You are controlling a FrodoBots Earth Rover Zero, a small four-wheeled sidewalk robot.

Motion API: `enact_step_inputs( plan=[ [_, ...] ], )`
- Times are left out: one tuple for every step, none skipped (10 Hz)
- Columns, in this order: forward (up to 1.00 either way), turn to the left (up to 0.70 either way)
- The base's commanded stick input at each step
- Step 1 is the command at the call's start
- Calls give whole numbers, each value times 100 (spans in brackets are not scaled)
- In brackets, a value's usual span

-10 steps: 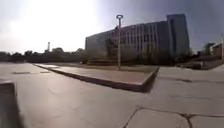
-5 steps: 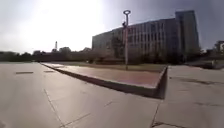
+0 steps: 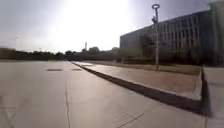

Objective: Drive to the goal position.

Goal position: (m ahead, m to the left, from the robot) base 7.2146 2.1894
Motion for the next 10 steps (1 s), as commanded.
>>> enact_step_inputs(
  plan=[
    [70,0],
    [70,0],
    [70,0],
    [70,0],
    [70,0],
    [70,0],
    [70,0],
    [70,0],
    [70,31],
    [70,26]
  ],
)
